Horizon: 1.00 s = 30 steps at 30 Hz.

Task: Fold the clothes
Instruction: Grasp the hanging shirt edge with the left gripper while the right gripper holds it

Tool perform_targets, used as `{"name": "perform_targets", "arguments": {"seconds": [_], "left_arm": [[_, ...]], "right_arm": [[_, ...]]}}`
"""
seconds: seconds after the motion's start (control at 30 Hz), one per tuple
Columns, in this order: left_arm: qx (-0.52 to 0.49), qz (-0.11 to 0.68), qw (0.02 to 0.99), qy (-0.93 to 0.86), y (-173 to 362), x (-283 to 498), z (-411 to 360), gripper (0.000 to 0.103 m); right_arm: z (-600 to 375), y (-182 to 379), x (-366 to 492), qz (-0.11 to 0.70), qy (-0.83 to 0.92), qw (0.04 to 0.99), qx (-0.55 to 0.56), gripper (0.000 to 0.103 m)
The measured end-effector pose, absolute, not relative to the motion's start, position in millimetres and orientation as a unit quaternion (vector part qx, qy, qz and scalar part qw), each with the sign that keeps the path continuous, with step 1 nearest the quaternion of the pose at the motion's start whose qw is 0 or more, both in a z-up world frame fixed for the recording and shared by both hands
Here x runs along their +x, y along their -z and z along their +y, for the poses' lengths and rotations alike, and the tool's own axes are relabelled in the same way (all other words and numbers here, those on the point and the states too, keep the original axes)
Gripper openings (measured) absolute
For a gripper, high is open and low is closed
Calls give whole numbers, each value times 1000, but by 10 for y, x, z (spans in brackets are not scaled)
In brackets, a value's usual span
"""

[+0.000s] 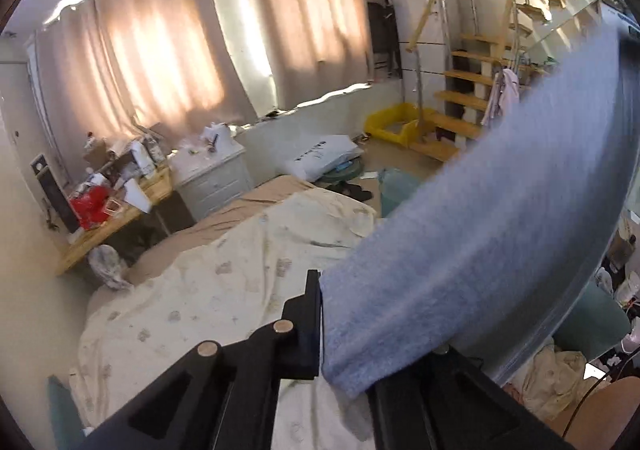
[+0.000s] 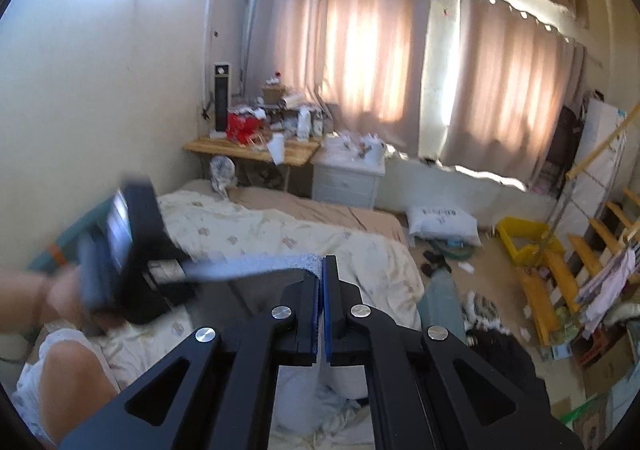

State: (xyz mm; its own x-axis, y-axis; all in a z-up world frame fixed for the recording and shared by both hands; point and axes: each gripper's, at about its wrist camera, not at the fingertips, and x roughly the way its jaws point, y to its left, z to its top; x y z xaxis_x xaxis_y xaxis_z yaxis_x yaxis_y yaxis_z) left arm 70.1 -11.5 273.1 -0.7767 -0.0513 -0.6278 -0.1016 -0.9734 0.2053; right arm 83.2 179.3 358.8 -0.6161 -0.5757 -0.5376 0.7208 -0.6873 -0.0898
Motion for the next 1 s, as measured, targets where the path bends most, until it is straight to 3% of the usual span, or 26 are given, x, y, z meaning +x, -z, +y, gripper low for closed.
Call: {"name": "perform_targets", "arguments": {"seconds": [0.2, 0.37, 0.47, 0.6, 0.67, 0.77, 0.83, 1.0], "left_arm": [[-313, 186, -22, -931, -3425, 689, -26, 1], [-287, 189, -15, -939, -4087, 744, 188, 1], [-257, 216, -28, -942, -4386, 732, 357, 1], [-250, 228, -38, -940, -4605, 684, 458, 1], [-250, 228, -47, -940, -4672, 654, 458, 1], [-248, 221, -64, -941, -4782, 618, 419, 1], [-247, 214, -75, -942, -4868, 596, 380, 1], [-227, 210, -95, -946, -5107, 615, 312, 1]], "right_arm": [[1891, -3163, 537, 157, 883, 336, 287, 1], [1835, -2839, 419, 142, 880, 334, 305, 2], [1782, -2699, 390, 121, 875, 349, 312, 9], [1730, -2568, 447, 77, 856, 397, 323, 12], [1708, -2571, 540, 61, 850, 417, 317, 19], [1651, -2586, 752, 61, 848, 437, 294, 22], [1611, -2591, 891, 62, 846, 450, 280, 29], [1411, -2314, 1065, 95, 820, 474, 308, 29]]}}
